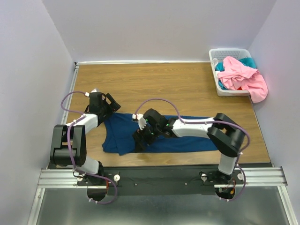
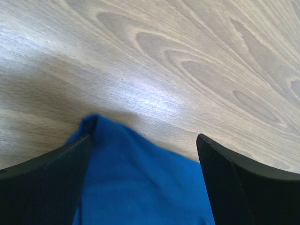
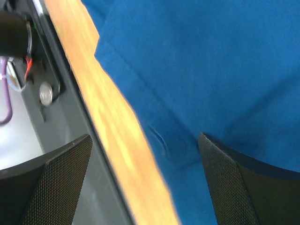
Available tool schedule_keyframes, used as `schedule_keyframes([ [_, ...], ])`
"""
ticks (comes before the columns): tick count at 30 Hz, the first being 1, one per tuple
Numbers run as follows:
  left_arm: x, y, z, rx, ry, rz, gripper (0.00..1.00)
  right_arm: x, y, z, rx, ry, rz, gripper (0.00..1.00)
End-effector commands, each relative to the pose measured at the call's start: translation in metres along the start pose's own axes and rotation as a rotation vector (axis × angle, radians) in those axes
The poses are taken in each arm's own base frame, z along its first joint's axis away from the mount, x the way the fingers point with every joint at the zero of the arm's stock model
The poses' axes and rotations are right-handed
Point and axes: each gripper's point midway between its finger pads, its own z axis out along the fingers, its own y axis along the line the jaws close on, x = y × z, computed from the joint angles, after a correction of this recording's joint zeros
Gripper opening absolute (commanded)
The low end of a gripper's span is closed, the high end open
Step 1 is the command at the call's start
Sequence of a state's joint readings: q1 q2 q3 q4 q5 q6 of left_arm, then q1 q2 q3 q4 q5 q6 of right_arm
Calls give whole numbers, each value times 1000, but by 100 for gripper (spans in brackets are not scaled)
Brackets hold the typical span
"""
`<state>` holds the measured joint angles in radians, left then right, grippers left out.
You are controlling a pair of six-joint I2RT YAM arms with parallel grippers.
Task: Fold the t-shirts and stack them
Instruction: Fold the tshirt
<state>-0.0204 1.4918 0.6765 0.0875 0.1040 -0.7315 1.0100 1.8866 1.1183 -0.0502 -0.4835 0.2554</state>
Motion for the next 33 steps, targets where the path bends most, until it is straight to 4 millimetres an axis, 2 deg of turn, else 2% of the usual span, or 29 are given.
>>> schedule_keyframes([
  [1, 1, 12, 4, -43, -3, 11, 98, 21, 8, -33, 72, -12, 83, 100],
  [3, -1, 12, 5, -49, -7, 12, 98, 25, -4, -47, 170, -57, 127, 100],
  [4, -3, 11, 4, -49, -13, 12, 98, 13, -7, -63, 228, -126, 155, 100],
  [7, -10, 7, 0, -44, -31, 12, 98, 3, -20, -90, 317, -221, 223, 100],
  [8, -13, 6, -3, -47, -41, 12, 98, -8, -25, -110, 365, -287, 235, 100],
  [9, -18, 1, -9, -34, -60, 11, 98, -11, -32, -120, 399, -319, 261, 100],
  [12, -27, -10, -26, -8, -104, 12, 98, -15, -71, -169, 539, -452, 411, 100],
  [13, -29, -17, -36, 10, -124, 16, 98, -3, -100, -192, 601, -493, 530, 100],
  [14, -23, -15, -36, 5, -111, 16, 98, 7, -118, -202, 638, -498, 596, 100],
  [15, -22, -28, -45, 43, -125, 31, 98, 16, -145, -229, 701, -556, 689, 100],
  [18, -1, -38, -60, 77, -103, 44, 98, 56, -181, -255, 814, -567, 842, 100],
  [19, 18, -39, -61, 86, -67, 62, 98, 70, -200, -272, 861, -589, 914, 100],
  [21, 46, -52, -68, 135, -17, 84, 98, 95, -218, -282, 888, -578, 1009, 100],
  [22, 63, -50, -68, 139, 20, 91, 98, 98, -220, -280, 870, -568, 1027, 100],
  [24, 84, -50, -68, 165, 78, 112, 98, 103, -227, -280, 885, -546, 1043, 100],
  [25, 100, -44, -67, 164, 126, 116, 98, 107, -233, -278, 891, -525, 1062, 100],
  [29, 117, -28, -60, 142, 169, 112, 98, 121, -245, -273, 917, -476, 1110, 100],
  [33, 123, -23, -54, 131, 188, 118, 98, 131, -251, -274, 939, -455, 1135, 100],
])
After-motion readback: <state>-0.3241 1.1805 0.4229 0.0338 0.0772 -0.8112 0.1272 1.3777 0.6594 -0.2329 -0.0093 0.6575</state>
